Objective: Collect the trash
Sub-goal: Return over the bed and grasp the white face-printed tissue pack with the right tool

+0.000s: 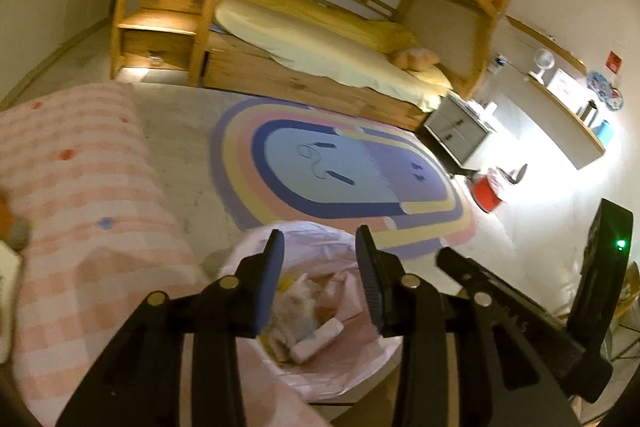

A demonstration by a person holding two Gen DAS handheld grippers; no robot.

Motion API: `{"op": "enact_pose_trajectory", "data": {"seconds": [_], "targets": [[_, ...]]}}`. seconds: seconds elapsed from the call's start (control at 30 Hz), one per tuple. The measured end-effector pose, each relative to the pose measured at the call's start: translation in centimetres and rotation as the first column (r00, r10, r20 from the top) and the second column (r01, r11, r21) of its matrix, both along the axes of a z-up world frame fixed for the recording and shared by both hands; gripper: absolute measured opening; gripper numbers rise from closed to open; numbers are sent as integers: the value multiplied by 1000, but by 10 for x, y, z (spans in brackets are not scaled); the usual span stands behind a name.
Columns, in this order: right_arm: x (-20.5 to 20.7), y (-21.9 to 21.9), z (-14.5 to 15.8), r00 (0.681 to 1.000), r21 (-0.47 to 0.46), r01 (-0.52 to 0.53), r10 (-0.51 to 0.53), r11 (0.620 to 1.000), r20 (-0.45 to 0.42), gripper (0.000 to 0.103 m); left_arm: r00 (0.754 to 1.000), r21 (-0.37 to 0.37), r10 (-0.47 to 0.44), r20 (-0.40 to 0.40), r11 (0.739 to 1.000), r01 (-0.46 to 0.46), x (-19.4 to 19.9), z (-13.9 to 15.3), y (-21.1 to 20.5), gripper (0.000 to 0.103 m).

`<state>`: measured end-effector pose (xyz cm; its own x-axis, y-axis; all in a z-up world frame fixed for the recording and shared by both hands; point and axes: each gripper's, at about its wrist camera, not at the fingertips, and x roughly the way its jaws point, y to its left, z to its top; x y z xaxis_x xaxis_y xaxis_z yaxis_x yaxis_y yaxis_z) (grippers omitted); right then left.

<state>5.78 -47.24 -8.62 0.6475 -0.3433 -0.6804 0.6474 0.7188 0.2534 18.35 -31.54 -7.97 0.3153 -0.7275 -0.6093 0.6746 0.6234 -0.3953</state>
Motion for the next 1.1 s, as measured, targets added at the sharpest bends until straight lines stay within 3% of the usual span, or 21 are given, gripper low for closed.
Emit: {"op": "enact_pose_trajectory", "data": {"seconds": [0.37, 0.57, 0.7, 0.9, 1.1], "targets": [[8, 50, 25, 995, -81, -83, 87, 993, 56, 50, 988, 14, 89, 123, 996, -92, -19, 33, 66, 35], [28, 92, 31, 976, -100, -205, 211, 974, 52, 51, 968, 59, 123, 217, 989, -139, -35, 46, 106, 36], [45, 133, 34, 944, -122, -321, 328, 939, 38, 53, 949, 80, 186, 254, 974, -212, -36, 49, 149, 36], [64, 192, 34, 869, -155, -489, 495, 859, 5, 53, 909, 112, 308, 280, 930, -350, -37, 48, 220, 43], [82, 246, 28, 773, -139, -632, 633, 763, -42, 53, 849, 199, 455, 267, 836, -511, -27, 33, 286, 50]]}}
